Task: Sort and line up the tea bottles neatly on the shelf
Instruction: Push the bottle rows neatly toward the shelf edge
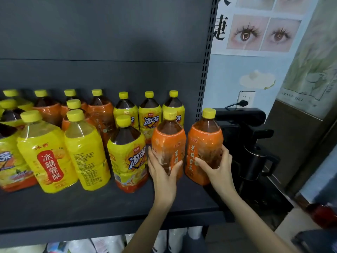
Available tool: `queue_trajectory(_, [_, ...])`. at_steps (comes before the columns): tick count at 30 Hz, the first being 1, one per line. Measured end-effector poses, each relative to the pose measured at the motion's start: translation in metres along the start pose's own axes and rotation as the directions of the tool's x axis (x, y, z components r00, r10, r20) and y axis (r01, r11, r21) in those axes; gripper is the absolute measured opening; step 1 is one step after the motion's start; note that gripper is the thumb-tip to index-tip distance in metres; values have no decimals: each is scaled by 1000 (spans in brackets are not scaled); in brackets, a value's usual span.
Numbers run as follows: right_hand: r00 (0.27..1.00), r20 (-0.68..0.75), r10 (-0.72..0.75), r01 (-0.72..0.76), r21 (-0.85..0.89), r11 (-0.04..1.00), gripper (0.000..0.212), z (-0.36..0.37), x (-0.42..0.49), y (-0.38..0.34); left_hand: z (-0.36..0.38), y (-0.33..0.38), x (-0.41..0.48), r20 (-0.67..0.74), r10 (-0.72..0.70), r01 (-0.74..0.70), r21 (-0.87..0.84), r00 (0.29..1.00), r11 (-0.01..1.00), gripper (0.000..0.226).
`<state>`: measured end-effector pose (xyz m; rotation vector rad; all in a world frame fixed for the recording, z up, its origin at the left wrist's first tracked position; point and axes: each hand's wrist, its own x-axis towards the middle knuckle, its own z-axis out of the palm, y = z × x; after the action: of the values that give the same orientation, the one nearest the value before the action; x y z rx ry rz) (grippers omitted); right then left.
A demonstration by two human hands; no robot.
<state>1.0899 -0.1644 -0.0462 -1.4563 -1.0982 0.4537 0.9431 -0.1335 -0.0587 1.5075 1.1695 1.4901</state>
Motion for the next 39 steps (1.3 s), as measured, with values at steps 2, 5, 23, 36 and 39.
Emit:
queue_trajectory(2, [1000,-13,21,-21,-22,1000,102,4,7,1,6,1,5,-12,56,-56,50,998,997,91])
queue_trajectory(5, [1000,-10,10,-10,-28,1000,100,8,16,-1,11,-4,13,-33,136,-131,126,990,983,81])
queue_trajectory(23, [960,262,-101,158,-204,966,60,-31,-7,27,-82,15,-51,256,27,-122,366,966,923,52])
queue_trajectory(36, [789,529,-313,597,-537,595,51,12,-104,-61,-278,32,-88,35,148,-95,902,988,421,58])
queue_trajectory(39, [781,525,-338,610,-527,592,54,37,-126,-75,-328,31,-96,-36,168,-33,917,985,396,60])
